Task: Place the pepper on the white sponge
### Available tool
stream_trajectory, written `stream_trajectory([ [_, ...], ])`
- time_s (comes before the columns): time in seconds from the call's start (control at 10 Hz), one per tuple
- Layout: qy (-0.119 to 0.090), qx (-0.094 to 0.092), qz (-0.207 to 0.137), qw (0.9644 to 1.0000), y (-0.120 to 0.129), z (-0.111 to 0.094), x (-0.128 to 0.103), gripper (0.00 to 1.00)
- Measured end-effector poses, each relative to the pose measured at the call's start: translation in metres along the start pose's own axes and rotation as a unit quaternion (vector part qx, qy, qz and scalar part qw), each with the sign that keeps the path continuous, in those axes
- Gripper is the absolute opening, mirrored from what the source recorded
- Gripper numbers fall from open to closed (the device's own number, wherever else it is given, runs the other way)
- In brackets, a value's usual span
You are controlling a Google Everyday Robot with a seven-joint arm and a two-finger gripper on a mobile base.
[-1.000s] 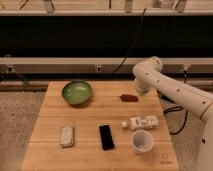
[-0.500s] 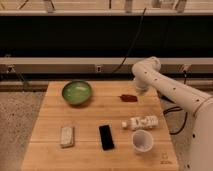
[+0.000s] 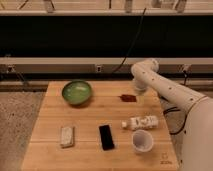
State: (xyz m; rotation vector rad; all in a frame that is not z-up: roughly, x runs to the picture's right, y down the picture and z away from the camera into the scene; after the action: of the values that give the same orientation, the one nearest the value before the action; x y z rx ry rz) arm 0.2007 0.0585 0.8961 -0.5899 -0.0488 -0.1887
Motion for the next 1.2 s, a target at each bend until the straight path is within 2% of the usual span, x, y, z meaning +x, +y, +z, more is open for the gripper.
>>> stream_trajectory([
  [0.7,0.003,-0.019,-0.013,0.9997,-0.011,0.021,-0.002,0.80],
  [1.2,0.002,-0.030,-0.019,0.9994,-0.007,0.034,-0.004,0.80],
])
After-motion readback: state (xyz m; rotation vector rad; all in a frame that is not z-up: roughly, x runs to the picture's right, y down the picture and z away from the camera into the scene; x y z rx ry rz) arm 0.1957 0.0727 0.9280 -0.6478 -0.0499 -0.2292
